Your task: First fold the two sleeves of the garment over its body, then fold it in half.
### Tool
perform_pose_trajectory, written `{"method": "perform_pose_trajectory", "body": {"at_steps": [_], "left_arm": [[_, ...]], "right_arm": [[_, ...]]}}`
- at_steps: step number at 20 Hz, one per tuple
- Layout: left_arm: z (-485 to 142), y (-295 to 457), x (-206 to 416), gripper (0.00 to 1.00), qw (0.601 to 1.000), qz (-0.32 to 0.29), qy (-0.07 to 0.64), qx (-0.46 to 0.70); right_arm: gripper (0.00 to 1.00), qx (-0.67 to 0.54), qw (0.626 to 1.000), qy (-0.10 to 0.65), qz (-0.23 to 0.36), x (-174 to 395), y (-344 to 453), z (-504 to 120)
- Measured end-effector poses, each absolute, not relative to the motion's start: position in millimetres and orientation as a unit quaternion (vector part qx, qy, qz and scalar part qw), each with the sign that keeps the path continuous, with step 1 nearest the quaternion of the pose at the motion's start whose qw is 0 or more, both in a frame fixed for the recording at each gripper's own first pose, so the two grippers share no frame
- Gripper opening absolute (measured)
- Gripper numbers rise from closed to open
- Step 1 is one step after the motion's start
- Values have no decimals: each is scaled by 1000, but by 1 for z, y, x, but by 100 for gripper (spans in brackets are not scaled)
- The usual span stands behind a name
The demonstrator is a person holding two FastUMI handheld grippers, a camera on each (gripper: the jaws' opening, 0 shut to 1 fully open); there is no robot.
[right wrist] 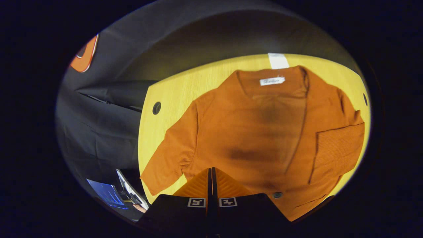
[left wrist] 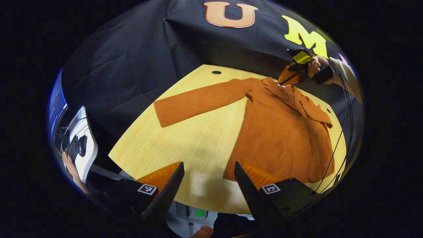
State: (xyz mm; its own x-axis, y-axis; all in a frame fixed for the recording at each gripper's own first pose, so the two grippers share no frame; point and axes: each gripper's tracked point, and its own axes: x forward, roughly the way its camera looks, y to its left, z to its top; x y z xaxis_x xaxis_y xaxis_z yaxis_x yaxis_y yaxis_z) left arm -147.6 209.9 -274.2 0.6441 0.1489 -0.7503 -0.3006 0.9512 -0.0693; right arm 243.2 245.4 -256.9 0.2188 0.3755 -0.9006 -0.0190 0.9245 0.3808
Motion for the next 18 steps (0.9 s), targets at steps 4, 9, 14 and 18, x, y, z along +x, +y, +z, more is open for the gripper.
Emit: {"method": "perform_pose_trajectory", "body": {"at_steps": [4,9,14,18], "left_arm": [[-278,233,-153,99,894,151,412,-90],[-283,269,-125,99,881,187,419,-116],[-296,320,-70,99,852,224,442,-169],[-316,363,-44,99,807,260,490,-203]], "right_arm": [[0,138,755,629,119,236,280,-297],[0,138,744,642,126,224,297,-306],[13,153,744,634,144,205,288,-279],[65,155,751,623,155,182,263,-258]]}}
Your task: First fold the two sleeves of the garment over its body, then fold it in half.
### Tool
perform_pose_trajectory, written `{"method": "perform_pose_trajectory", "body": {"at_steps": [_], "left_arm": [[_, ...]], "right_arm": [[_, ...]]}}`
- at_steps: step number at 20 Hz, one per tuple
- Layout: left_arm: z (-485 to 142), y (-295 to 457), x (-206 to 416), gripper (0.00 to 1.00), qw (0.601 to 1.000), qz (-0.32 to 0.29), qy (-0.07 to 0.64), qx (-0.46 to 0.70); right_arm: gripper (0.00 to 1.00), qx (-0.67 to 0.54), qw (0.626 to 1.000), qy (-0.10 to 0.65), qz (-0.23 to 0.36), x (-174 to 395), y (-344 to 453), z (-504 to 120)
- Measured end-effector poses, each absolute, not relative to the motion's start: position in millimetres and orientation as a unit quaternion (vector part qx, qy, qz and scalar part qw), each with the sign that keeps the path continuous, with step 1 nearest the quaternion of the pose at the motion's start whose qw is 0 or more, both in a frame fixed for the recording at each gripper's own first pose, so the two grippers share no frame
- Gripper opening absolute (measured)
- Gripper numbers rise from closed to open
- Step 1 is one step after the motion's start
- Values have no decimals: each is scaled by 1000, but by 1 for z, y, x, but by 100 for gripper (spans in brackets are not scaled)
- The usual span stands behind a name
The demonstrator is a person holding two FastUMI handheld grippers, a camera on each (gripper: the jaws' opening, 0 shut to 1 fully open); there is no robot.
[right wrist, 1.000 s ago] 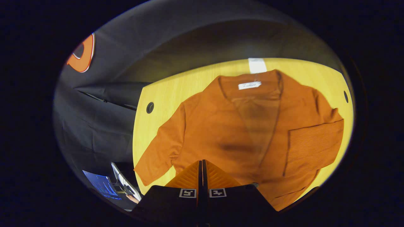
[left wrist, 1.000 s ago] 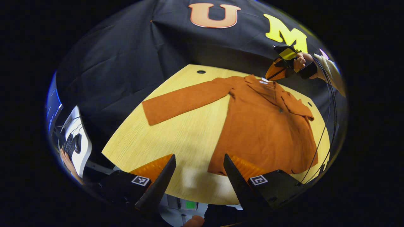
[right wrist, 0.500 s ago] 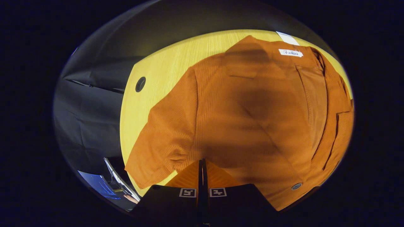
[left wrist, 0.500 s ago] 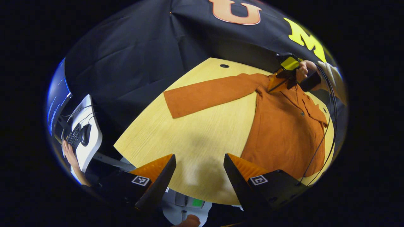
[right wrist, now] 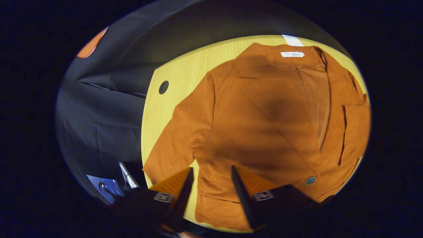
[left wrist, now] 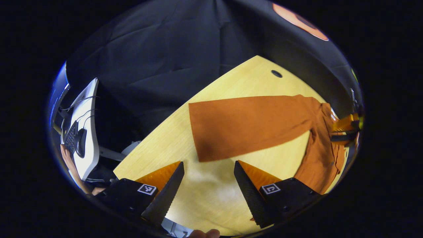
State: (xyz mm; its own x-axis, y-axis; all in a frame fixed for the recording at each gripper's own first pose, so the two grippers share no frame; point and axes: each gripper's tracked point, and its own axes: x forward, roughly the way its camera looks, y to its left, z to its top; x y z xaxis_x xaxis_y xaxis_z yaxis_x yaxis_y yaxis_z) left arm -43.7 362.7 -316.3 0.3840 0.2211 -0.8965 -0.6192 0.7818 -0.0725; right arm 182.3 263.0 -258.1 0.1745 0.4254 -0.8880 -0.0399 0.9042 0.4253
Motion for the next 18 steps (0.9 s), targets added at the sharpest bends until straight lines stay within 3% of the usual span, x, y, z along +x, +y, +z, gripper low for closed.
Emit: {"method": "perform_pose_trajectory", "body": {"at_steps": [2,6,7,8,12,14,17,18], "left_arm": [[-323,371,-26,99,791,265,496,-242],[-331,391,0,99,767,262,527,-257],[-334,396,1,99,758,267,537,-256],[-332,397,3,99,750,271,542,-263],[-336,400,8,98,728,259,580,-258],[-338,399,8,95,715,261,591,-268],[-338,397,13,83,712,250,599,-268],[-340,395,17,64,712,246,601,-267]], "right_arm": [[96,125,753,626,159,164,243,-261],[97,77,753,633,165,114,198,-258],[92,74,751,636,165,99,188,-257],[97,74,747,639,166,84,179,-257],[93,92,743,642,166,32,148,-254],[97,111,742,642,161,10,135,-253],[97,127,736,647,151,-15,116,-255],[92,130,738,646,146,-19,109,-256]]}}
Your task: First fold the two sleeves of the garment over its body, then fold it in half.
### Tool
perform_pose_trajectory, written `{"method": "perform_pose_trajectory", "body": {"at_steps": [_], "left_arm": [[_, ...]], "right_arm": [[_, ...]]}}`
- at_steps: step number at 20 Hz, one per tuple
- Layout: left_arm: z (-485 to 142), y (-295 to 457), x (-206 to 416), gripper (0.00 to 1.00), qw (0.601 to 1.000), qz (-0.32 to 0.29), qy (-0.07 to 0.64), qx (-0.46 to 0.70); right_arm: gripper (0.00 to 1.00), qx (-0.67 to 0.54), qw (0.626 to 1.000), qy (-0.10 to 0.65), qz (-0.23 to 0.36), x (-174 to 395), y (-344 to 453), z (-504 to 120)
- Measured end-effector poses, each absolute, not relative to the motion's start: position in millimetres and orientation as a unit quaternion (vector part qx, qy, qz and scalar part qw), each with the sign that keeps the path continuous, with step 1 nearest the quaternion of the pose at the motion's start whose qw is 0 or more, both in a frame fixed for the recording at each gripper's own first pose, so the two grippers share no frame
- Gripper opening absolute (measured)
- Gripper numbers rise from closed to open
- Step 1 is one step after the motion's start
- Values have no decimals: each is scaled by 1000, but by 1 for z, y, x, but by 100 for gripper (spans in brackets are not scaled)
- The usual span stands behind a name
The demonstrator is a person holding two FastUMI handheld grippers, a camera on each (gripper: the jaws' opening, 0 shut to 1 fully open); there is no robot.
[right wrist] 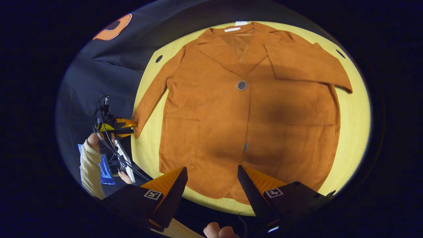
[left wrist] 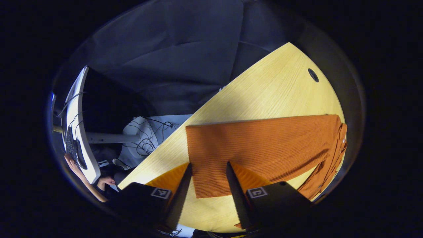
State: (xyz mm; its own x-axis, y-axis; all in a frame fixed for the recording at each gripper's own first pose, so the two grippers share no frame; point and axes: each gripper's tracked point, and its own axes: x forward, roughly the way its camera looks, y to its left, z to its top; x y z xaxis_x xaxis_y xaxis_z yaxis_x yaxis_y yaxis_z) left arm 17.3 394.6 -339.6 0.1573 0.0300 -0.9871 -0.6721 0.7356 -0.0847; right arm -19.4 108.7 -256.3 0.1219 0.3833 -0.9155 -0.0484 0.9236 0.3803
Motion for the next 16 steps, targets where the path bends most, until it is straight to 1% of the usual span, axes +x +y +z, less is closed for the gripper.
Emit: {"method": "perform_pose_trajectory", "body": {"at_steps": [1,3,5,7,8,9,10,11,12,13,16], "left_arm": [[-338,391,19,51,714,241,602,-266],[-336,384,28,23,715,235,602,-268],[-337,385,28,6,714,235,611,-249],[-338,384,29,3,713,236,615,-241],[-337,384,29,3,711,237,616,-241],[-337,382,30,3,709,236,618,-243],[-335,378,31,3,708,227,620,-252],[-335,375,30,3,705,224,621,-258],[-332,374,29,0,705,223,621,-260],[-329,375,28,3,706,224,621,-258],[-311,372,35,3,715,219,614,-253]], "right_arm": [[96,134,740,644,139,-22,102,-258],[97,150,742,642,121,-24,90,-257],[97,171,745,635,111,-24,81,-251],[97,181,750,628,102,-24,72,-248],[93,182,751,627,95,-26,66,-247],[96,185,752,626,91,-30,60,-247],[92,188,751,627,87,-35,56,-247],[96,189,750,628,82,-40,51,-249],[96,189,749,630,79,-46,47,-251],[96,189,745,635,75,-52,42,-254],[96,184,734,651,66,-69,31,-266]]}}
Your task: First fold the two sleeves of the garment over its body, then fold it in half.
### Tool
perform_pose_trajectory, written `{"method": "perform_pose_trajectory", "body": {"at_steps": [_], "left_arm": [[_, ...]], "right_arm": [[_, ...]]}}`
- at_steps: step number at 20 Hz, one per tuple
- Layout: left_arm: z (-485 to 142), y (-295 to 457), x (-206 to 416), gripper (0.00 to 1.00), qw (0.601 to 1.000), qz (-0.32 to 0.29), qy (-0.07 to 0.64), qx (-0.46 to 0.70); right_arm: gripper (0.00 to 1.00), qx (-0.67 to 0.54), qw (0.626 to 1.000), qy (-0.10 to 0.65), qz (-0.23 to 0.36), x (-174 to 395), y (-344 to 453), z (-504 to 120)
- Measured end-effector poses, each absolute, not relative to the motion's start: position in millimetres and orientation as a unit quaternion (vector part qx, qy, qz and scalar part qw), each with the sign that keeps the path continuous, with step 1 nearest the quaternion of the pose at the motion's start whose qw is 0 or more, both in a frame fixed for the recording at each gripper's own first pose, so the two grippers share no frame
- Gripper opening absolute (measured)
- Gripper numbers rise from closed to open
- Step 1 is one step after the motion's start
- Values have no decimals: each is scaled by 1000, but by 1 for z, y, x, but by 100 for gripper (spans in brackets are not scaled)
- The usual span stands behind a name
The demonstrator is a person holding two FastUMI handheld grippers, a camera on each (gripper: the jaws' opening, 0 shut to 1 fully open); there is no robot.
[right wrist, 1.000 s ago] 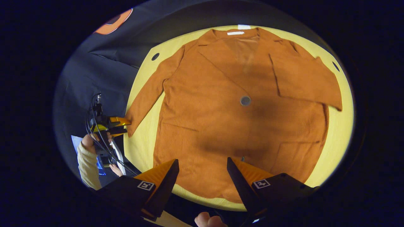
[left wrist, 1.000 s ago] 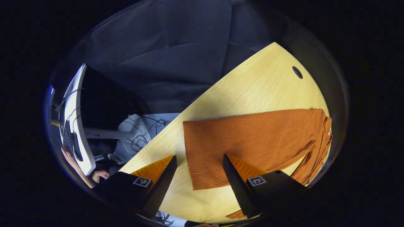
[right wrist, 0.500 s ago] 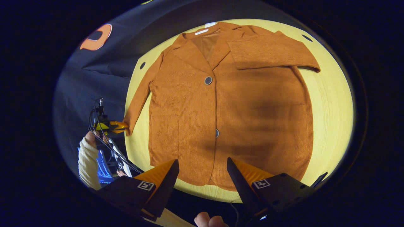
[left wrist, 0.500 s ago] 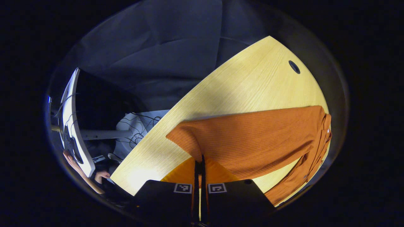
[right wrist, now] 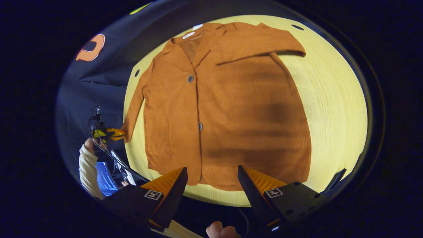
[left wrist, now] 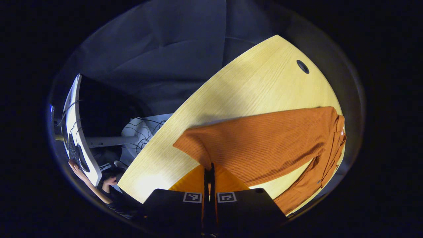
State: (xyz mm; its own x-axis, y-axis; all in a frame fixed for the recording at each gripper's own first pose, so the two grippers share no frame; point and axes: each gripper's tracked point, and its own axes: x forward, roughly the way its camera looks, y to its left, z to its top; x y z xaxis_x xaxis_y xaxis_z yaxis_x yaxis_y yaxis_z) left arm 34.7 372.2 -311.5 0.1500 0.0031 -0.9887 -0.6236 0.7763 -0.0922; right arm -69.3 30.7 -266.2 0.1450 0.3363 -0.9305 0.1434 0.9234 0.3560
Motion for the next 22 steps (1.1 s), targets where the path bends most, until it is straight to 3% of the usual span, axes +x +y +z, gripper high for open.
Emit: {"method": "perform_pose_trajectory", "body": {"at_steps": [5,6,9,10,11,22], "left_arm": [[-266,357,62,3,743,201,598,-223],[-254,349,70,3,750,193,595,-218],[-226,308,98,3,772,154,586,-192],[-215,289,109,3,780,136,584,-180],[-206,269,121,2,787,118,582,-167],[-156,24,214,3,819,-32,568,-71]], "right_arm": [[96,173,724,665,69,-91,20,-279],[92,175,722,665,70,-93,19,-280],[96,176,722,664,76,-96,13,-280],[92,177,723,663,77,-95,9,-281],[96,179,725,661,76,-95,4,-281],[96,260,731,630,45,-97,-59,-264]]}}
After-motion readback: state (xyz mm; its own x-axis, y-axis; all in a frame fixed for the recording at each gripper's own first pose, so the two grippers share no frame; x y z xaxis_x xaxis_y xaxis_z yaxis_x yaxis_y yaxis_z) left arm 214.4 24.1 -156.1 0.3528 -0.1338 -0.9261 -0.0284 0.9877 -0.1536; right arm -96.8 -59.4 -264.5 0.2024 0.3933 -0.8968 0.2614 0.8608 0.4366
